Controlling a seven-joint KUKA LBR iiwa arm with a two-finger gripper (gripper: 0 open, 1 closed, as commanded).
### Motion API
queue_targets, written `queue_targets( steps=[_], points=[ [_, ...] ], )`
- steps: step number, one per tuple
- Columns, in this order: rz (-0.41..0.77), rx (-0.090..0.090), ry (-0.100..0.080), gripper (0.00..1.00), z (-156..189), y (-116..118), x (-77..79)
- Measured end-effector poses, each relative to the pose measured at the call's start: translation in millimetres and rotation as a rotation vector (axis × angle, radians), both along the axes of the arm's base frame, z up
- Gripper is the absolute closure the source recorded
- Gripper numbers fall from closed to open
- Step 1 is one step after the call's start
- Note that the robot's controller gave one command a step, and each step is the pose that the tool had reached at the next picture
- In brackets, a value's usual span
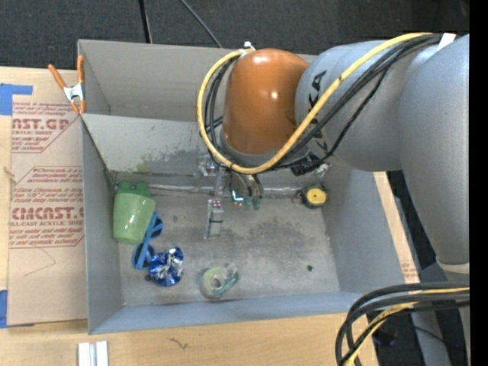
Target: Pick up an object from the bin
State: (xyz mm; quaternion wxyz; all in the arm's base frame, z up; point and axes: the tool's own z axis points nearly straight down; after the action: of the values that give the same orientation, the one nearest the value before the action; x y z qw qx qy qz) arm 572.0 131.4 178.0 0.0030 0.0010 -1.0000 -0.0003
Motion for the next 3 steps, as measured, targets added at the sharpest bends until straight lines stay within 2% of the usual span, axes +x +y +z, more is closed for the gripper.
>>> queue_targets(
  steps=[1,2,3],
  points=[
    [0.247,0.0,-0.007,0.0,-6,-36,5.5],
    [0.384,0.003,-0.004,0.0,-79,103,-26.9],
    [0.378,0.003,-0.007,1.0,-78,100,-25.2]
  ],
)
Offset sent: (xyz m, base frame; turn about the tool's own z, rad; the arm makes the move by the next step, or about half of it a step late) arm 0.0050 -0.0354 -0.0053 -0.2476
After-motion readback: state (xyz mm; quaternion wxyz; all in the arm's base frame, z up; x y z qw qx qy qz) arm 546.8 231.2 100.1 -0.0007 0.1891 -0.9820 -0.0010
